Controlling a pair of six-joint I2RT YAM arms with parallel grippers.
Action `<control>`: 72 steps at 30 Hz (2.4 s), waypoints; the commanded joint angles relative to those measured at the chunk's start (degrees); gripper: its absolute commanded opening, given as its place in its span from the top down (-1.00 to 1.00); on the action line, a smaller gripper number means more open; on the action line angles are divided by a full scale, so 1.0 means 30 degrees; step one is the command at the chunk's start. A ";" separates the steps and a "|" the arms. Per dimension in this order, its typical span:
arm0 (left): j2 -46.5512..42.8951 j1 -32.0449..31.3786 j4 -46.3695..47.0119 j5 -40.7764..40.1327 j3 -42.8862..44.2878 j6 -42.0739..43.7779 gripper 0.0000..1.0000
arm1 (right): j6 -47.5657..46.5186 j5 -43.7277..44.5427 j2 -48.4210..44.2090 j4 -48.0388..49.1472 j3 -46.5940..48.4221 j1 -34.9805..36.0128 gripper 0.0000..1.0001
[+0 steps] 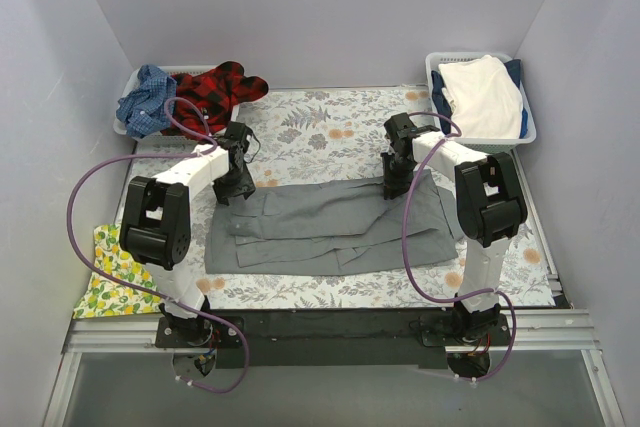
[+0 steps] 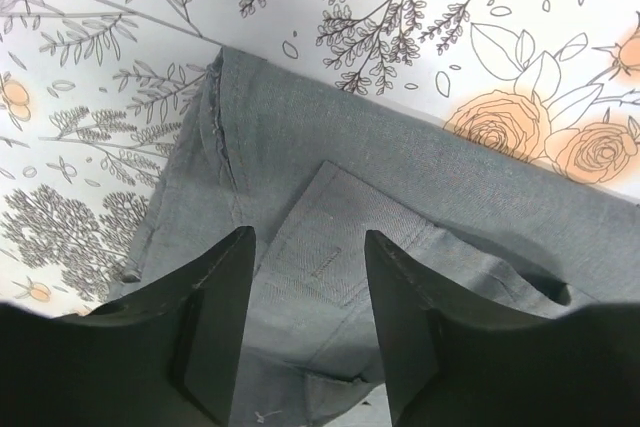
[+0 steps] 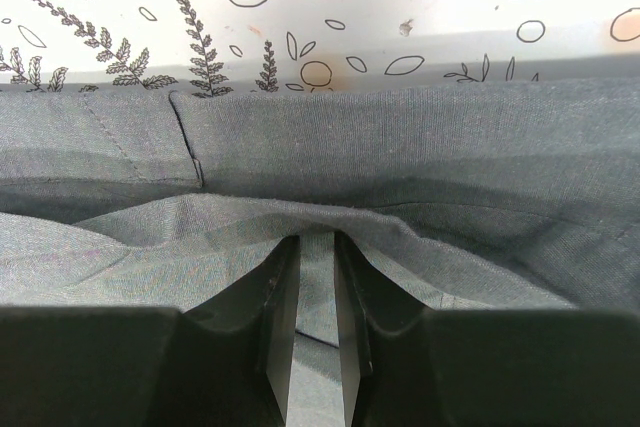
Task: Fold and stack the long sleeve shirts
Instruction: Fold the shirt
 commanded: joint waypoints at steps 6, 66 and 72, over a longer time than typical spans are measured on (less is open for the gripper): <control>-0.0230 -0.0066 0.1779 0.0932 -0.0860 0.0198 0.07 | -0.0107 0.1007 0.0598 -0.0467 -0.0070 -0.0172 0.43; 0.2464 -0.7826 0.7376 1.0043 0.5840 0.6875 -0.57 | 0.1708 0.3850 -1.0973 -0.0759 -0.4345 -0.4651 0.03; 0.5395 -0.9586 0.7348 0.9900 0.8540 0.8050 -0.56 | 0.1504 0.2531 -1.1823 -0.0760 -0.5313 -0.6705 0.04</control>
